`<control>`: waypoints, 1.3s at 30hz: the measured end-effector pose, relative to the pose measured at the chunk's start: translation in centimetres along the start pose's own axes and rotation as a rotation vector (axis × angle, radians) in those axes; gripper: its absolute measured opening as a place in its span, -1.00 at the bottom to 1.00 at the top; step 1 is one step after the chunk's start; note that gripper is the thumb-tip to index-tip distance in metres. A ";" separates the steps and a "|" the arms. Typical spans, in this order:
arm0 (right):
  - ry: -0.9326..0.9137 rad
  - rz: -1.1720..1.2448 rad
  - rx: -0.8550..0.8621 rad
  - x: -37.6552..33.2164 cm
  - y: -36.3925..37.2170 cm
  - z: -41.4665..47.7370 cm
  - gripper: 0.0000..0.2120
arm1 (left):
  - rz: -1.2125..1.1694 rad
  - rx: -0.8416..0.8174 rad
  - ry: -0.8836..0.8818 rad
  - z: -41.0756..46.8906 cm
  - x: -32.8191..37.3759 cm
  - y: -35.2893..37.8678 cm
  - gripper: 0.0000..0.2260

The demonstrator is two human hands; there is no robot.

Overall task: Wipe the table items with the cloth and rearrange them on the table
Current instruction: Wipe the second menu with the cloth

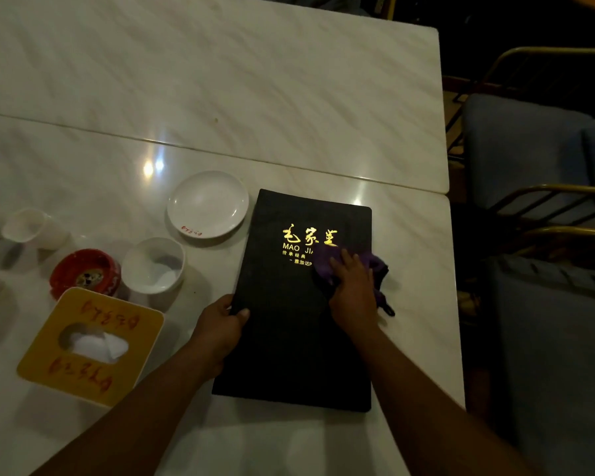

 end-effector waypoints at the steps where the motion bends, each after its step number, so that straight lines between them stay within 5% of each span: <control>1: -0.008 0.031 0.006 -0.2 0.5 -2.1 -0.35 | 0.011 0.014 0.011 0.2 -0.1 0.0 -0.78; 6: -0.085 0.143 0.046 -2.2 4.5 -11.6 -0.38 | 0.035 0.054 0.019 0.2 0.0 0.4 -0.68; 11: -0.176 0.079 -0.049 -5.9 7.6 -16.7 -0.14 | 0.029 0.091 0.047 0.7 -0.9 0.5 -0.68; 16: -0.451 -0.064 -0.191 -3.1 5.6 -18.5 -0.34 | 0.164 0.150 0.125 1.0 -1.5 0.5 -0.68; 22: 0.086 0.057 0.025 0.1 2.3 -15.9 -0.51 | 0.511 0.195 0.170 0.8 -0.6 0.7 -0.59; 30: 0.547 0.777 0.085 -4.3 -2.3 -14.3 -0.74 | 0.580 0.260 0.247 -0.2 -0.5 -0.5 -0.69; 35: 0.582 1.037 0.051 -6.6 -3.2 -14.3 -0.82 | 0.533 0.139 0.376 -2.9 0.8 -0.2 -0.79; 39: 0.470 0.831 0.086 -9.1 -2.3 -13.4 -0.75 | 0.263 -0.269 0.326 -6.6 3.0 1.2 -0.63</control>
Point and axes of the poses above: each hand's wrist, its own z-axis towards the middle knuckle, its own y-axis out of the palm, x = y × z, the point moved 1 cm from there along z, towards the middle knuckle, and after that the axes turned 2 degrees about z, right-handed, at the moved point
